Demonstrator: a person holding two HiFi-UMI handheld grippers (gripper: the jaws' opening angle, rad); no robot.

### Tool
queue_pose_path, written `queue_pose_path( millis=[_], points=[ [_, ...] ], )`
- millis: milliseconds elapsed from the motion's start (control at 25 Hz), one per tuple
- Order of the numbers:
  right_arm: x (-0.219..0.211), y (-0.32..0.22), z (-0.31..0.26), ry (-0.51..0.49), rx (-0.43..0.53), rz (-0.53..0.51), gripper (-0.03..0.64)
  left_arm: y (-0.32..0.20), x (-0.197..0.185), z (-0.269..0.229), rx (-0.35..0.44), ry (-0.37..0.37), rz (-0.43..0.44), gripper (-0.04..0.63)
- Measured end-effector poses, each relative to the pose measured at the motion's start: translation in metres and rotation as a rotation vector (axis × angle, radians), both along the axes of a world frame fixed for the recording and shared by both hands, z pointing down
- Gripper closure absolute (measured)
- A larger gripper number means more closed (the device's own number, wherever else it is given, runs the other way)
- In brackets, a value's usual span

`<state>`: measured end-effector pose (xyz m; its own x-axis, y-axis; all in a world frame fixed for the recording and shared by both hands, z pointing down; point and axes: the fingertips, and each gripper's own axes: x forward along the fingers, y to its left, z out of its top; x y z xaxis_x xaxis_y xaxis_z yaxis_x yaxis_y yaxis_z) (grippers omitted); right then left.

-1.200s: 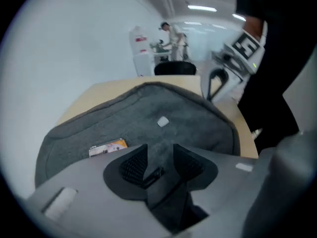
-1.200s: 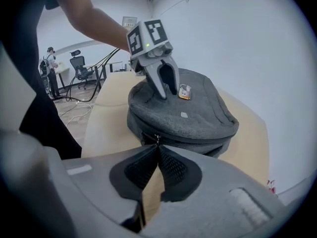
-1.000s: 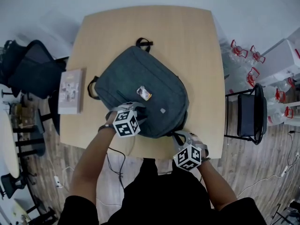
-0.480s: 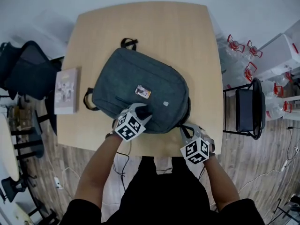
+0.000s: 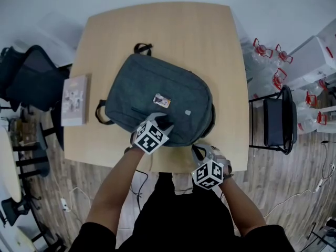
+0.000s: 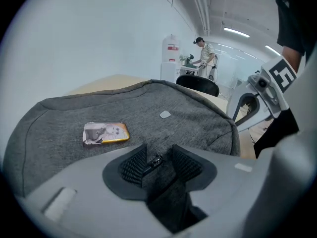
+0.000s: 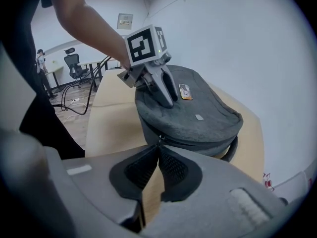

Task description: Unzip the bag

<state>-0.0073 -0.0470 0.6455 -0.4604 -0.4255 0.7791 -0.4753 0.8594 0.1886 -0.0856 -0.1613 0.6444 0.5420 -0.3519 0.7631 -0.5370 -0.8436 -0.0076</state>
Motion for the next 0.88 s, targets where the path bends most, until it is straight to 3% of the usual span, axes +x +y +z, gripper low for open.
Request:
queue_pose_path(
  millis=[400, 720, 880],
  points=[
    [-0.063, 0.022, 0.016, -0.041, -0.03, -0.054, 0.598, -0.001, 0.012, -0.004, -0.013, 0.001, -0.047, 0.428],
    [-0.08, 0.019, 0.021, -0.112, -0.036, 0.046, 0.598, -0.005, 0.011, -0.006, -0.01, 0.019, -0.037, 0.423],
    [-0.07, 0.022, 0.01, -0.202, -0.039, 0.1, 0.589, -0.002, 0.01, -0.007, 0.045, 0.037, -0.031, 0.422]
  ],
)
